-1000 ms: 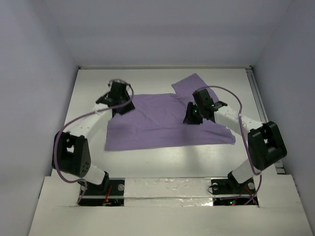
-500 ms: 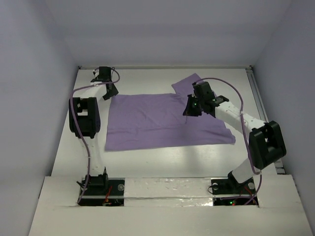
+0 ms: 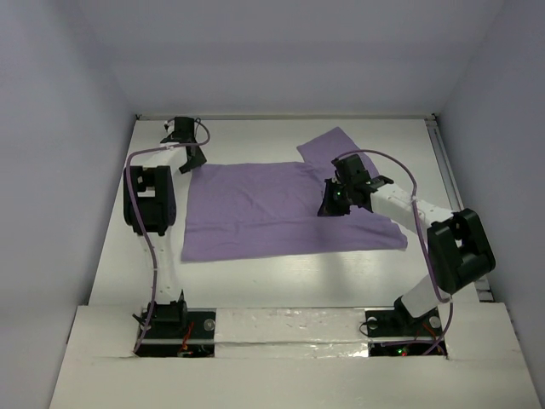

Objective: Fold and stack the t-shirts
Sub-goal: Grap the side of the flattened tshirt furthest away from the robot with both arms

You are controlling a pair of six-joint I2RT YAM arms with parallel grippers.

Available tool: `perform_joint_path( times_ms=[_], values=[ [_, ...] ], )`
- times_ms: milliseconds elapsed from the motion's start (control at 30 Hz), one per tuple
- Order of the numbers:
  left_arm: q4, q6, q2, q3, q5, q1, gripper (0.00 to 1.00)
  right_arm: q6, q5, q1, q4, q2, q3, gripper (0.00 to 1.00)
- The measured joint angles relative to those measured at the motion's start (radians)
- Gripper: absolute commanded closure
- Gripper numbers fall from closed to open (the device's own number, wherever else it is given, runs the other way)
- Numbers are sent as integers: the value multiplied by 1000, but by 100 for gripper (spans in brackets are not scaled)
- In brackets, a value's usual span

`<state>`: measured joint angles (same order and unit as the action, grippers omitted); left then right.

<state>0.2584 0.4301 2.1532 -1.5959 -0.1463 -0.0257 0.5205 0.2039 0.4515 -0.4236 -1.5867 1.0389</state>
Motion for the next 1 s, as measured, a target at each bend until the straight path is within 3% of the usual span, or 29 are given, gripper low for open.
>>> perform_joint_path(
  times_ms=[167,300,500,600,700,833,1000],
  values=[
    [-6,-7,25,-34,-6,0,60,0,16,0,9,0,0,100],
    [-8,-10,43,-58,-6,0,67,4,24,0,15,0,0,100],
    [-23,-10,52,-62,-4,1,88,3,17,-3,13,-24,24,100],
    [-24,-10,53,-62,-2,1,97,3,-1,-21,13,-71,81,93],
    [-25,-6,53,-62,2,1,100,4,-18,-80,14,-145,187,77],
    [-24,-1,53,-62,3,1,100,-4,-52,-196,39,-285,397,48],
    [-22,14,44,-53,9,1,100,-22,-121,-304,56,-562,765,42]
  ],
)
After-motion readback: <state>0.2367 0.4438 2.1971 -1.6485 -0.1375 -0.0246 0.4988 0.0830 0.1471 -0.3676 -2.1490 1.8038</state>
